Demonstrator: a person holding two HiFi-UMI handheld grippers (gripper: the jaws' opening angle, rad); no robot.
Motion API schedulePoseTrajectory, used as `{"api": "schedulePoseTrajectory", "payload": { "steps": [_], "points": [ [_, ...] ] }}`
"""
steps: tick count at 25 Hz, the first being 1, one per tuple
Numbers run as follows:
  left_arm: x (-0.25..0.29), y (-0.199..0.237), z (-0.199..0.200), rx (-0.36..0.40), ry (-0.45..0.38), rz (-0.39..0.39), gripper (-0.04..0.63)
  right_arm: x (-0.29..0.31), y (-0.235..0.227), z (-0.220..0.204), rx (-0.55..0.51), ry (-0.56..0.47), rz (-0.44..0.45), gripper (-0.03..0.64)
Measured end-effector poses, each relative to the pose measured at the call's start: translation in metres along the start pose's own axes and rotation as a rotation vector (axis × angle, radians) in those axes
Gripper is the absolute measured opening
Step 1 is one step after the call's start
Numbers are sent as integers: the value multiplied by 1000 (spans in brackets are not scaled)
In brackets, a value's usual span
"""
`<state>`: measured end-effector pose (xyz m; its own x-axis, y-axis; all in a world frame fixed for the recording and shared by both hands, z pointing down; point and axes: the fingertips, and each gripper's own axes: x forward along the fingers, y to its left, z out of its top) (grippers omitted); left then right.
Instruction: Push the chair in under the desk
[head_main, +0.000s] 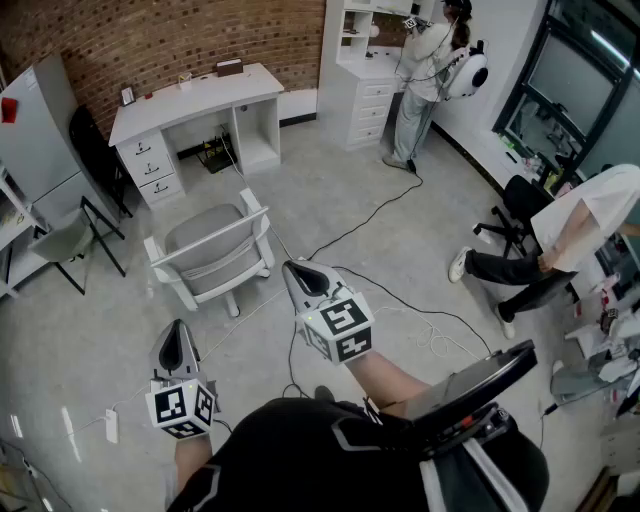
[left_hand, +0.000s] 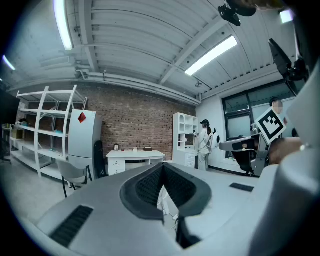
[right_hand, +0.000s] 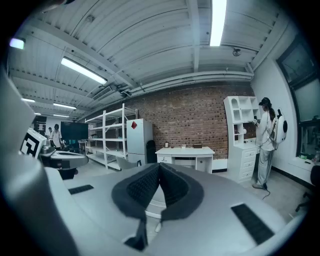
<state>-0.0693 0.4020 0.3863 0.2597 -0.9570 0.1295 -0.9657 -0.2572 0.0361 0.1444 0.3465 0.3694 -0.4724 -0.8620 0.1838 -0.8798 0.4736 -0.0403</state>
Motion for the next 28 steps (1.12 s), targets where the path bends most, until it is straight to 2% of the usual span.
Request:
{"api": "schedulePoseTrajectory", "payload": {
  "steps": [18, 28],
  "points": [
    [-17, 15, -1, 6, 5, -27, 8, 1, 30, 3, -4, -20, 8, 9],
    [-36, 66, -18, -7, 15, -37, 8, 22, 71, -5, -34, 4, -16, 9]
  ]
}}
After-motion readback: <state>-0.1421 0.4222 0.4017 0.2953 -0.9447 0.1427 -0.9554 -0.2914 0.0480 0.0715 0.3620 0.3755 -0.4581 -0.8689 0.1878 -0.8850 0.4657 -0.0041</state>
